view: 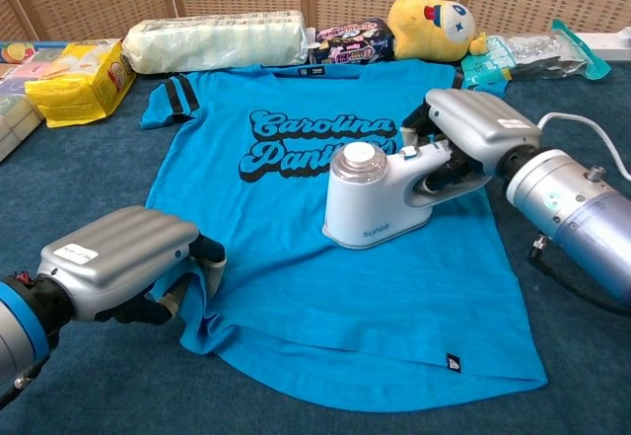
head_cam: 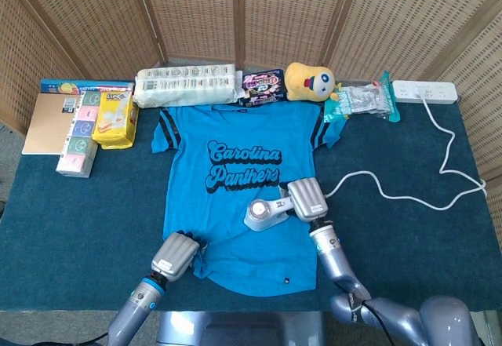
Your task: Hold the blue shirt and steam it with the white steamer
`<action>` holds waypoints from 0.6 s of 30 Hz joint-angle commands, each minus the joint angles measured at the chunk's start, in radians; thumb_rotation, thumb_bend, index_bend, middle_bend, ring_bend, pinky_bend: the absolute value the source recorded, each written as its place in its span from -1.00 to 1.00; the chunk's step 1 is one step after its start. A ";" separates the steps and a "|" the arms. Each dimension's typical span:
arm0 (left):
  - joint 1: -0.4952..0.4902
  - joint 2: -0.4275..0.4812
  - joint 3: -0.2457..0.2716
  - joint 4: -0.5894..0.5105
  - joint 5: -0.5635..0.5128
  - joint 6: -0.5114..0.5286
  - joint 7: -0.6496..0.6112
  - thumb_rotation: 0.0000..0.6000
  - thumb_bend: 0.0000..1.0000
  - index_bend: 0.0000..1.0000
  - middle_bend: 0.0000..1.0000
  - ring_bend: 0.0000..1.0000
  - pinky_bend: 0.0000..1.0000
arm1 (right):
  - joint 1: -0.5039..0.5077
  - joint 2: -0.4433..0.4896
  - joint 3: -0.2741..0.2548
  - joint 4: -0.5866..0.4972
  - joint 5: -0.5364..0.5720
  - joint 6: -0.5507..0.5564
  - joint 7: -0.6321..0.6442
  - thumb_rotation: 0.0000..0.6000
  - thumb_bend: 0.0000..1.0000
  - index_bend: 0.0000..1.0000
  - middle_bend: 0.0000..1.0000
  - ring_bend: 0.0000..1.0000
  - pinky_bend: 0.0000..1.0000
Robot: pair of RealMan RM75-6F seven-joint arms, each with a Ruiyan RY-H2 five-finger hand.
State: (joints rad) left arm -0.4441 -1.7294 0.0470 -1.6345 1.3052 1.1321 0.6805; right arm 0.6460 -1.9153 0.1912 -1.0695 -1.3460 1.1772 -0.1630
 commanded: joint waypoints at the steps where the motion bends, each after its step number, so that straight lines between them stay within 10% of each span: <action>1: 0.000 0.001 0.000 0.001 0.001 0.000 -0.002 1.00 0.31 0.04 0.09 -0.03 -0.02 | -0.022 0.024 -0.032 -0.055 -0.023 0.013 -0.020 1.00 -0.28 0.49 0.40 0.46 0.33; 18: 0.000 -0.002 0.003 0.002 0.007 -0.002 -0.004 1.00 0.31 0.04 0.09 -0.03 -0.02 | -0.096 0.135 -0.072 -0.154 -0.021 0.036 -0.062 1.00 -0.28 0.49 0.40 0.46 0.32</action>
State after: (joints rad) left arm -0.4442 -1.7318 0.0501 -1.6324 1.3121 1.1303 0.6761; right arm 0.5523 -1.7841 0.1163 -1.2244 -1.3678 1.2102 -0.2261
